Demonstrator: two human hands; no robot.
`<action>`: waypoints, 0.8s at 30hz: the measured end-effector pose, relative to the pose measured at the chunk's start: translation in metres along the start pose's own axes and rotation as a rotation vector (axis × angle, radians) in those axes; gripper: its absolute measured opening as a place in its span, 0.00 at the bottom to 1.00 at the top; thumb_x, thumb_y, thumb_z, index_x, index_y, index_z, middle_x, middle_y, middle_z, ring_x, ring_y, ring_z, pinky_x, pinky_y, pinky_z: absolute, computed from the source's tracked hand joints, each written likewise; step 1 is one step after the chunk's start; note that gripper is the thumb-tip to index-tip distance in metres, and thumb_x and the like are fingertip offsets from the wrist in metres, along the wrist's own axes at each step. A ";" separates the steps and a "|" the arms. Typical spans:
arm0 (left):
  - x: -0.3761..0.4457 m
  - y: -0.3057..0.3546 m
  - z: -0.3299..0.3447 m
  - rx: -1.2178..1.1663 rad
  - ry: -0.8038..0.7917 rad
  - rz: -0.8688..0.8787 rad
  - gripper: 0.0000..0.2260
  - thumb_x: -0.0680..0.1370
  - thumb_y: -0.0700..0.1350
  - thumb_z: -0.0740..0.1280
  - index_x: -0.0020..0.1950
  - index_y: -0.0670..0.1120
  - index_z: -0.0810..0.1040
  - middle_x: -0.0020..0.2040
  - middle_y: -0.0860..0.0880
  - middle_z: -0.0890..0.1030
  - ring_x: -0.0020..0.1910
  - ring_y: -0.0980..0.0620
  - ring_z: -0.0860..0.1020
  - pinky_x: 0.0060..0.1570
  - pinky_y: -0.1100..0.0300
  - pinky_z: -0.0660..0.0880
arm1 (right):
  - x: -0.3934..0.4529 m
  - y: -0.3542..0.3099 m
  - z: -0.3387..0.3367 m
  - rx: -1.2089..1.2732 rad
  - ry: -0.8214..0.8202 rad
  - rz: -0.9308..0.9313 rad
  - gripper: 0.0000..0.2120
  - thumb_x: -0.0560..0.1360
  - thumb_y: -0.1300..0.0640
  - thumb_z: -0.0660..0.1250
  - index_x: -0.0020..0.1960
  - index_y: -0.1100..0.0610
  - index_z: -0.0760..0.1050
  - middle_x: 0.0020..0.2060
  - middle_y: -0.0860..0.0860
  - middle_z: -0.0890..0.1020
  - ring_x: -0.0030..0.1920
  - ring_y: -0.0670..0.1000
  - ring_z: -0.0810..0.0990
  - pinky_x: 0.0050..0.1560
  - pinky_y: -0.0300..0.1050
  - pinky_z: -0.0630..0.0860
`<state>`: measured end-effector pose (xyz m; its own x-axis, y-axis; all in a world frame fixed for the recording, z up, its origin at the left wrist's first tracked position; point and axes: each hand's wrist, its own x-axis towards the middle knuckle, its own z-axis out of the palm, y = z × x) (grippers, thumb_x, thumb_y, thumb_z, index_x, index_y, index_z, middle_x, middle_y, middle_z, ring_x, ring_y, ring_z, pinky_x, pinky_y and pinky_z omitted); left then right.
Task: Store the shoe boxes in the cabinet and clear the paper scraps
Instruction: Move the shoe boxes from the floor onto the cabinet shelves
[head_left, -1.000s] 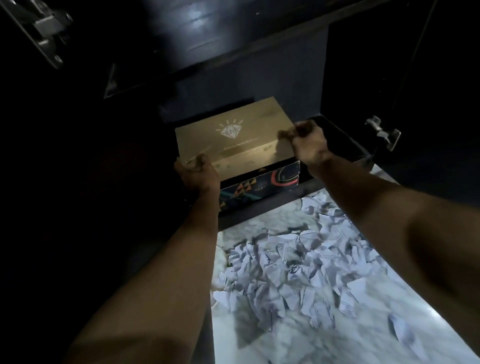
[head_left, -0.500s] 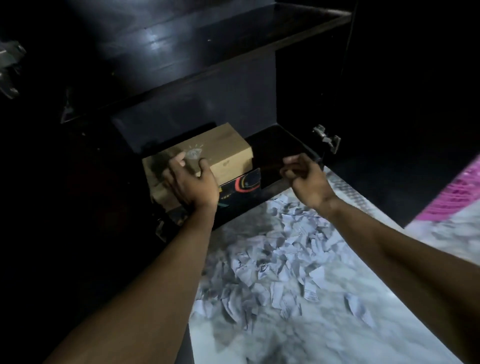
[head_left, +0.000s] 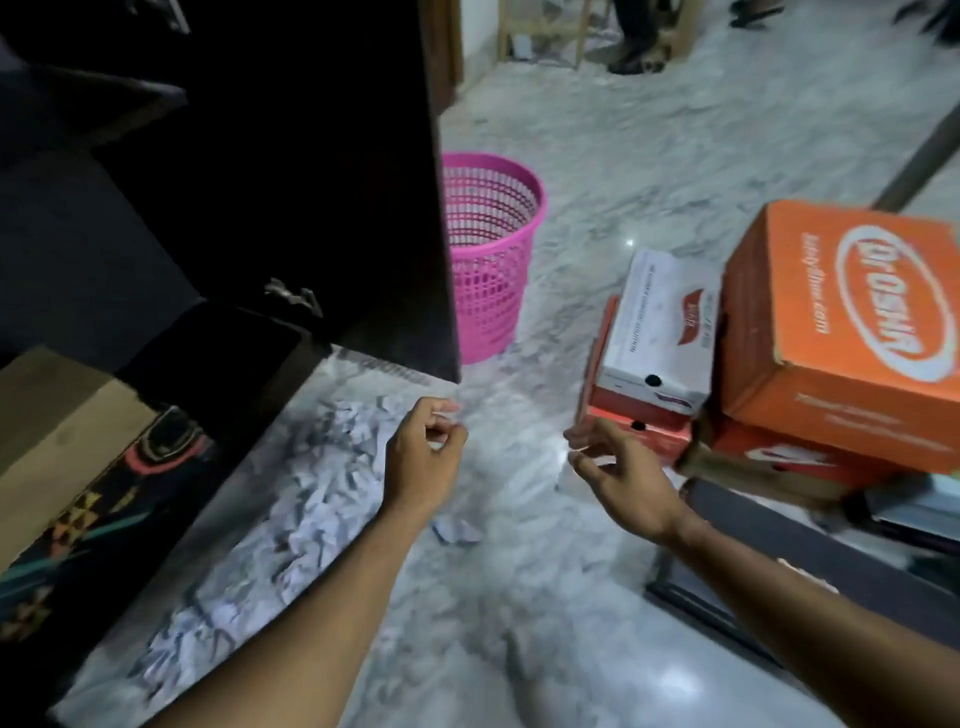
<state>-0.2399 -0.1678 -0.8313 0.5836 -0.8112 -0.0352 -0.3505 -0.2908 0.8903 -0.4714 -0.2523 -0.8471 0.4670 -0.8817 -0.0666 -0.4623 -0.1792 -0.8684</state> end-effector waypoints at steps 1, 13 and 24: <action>-0.008 0.005 0.020 -0.001 -0.081 -0.001 0.08 0.77 0.40 0.69 0.54 0.50 0.81 0.44 0.51 0.82 0.44 0.58 0.79 0.41 0.74 0.70 | -0.017 0.018 -0.017 -0.017 0.041 0.041 0.07 0.80 0.59 0.69 0.56 0.49 0.78 0.55 0.49 0.84 0.53 0.47 0.84 0.47 0.36 0.80; -0.101 0.015 0.221 0.113 -0.706 -0.178 0.16 0.79 0.47 0.70 0.67 0.51 0.75 0.59 0.48 0.81 0.57 0.47 0.79 0.49 0.56 0.75 | -0.196 0.178 -0.146 -0.243 0.791 0.652 0.16 0.75 0.57 0.73 0.62 0.58 0.77 0.58 0.60 0.77 0.63 0.63 0.76 0.64 0.55 0.74; -0.126 -0.002 0.256 0.176 -0.745 -0.310 0.31 0.78 0.50 0.70 0.79 0.56 0.61 0.68 0.49 0.79 0.64 0.43 0.78 0.65 0.48 0.75 | -0.239 0.233 -0.141 0.165 0.735 0.951 0.29 0.72 0.48 0.77 0.69 0.50 0.69 0.58 0.54 0.84 0.58 0.57 0.83 0.62 0.54 0.79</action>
<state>-0.5000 -0.1951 -0.9453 0.0553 -0.7868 -0.6148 -0.3990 -0.5818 0.7087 -0.7975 -0.1447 -0.9642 -0.5704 -0.6781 -0.4636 -0.2617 0.6850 -0.6800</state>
